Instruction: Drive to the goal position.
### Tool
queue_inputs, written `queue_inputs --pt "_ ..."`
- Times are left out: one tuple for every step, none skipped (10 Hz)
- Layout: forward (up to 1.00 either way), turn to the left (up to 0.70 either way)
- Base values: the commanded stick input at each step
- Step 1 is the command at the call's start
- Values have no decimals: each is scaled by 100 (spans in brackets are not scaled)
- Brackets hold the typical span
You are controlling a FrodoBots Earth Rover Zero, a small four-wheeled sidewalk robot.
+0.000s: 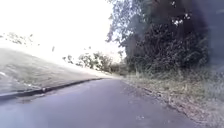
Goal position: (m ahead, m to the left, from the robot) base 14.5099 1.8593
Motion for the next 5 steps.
queue_inputs --pt "70 1" --pt "70 7" --pt "70 13" --pt "70 14" --pt "70 14"
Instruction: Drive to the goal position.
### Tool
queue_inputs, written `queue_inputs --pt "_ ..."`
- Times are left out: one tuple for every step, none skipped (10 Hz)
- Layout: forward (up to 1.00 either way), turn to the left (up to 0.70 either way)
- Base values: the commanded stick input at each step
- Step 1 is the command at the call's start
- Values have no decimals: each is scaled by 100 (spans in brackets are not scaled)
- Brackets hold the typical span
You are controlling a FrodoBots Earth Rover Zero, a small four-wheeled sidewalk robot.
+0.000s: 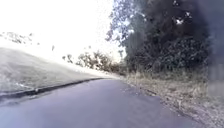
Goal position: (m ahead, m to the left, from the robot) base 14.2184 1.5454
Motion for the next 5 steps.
queue_inputs --pt "70 0" --pt "70 0" --pt "70 0" --pt "70 0" --pt "70 0"
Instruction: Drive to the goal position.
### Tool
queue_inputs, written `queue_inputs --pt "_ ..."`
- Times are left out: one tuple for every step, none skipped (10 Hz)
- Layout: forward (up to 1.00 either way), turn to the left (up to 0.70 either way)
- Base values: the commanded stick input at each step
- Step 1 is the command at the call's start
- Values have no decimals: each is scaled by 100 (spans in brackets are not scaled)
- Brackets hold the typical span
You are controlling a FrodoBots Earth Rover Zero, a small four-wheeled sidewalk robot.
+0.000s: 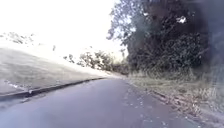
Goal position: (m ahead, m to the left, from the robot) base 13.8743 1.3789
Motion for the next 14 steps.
queue_inputs --pt "70 0" --pt "70 0" --pt "70 0" --pt "70 0" --pt "70 0" --pt "70 0" --pt "70 0" --pt "70 0" --pt "70 0" --pt "70 0" --pt "70 0" --pt "70 0" --pt "70 0" --pt "70 0"
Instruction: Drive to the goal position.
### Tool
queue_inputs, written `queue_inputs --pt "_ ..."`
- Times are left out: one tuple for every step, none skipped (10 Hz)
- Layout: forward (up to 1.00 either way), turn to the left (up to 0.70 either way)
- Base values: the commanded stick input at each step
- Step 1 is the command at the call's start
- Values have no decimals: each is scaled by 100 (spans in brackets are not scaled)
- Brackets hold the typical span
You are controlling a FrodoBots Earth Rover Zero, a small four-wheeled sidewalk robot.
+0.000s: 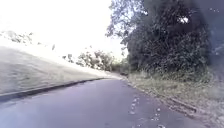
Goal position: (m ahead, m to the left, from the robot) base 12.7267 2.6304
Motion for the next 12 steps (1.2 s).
queue_inputs --pt "70 0" --pt "70 0" --pt "70 0" --pt "70 0" --pt "70 0" --pt "70 0" --pt "70 0" --pt "70 0" --pt "70 0" --pt "70 0" --pt "70 0" --pt "70 0"
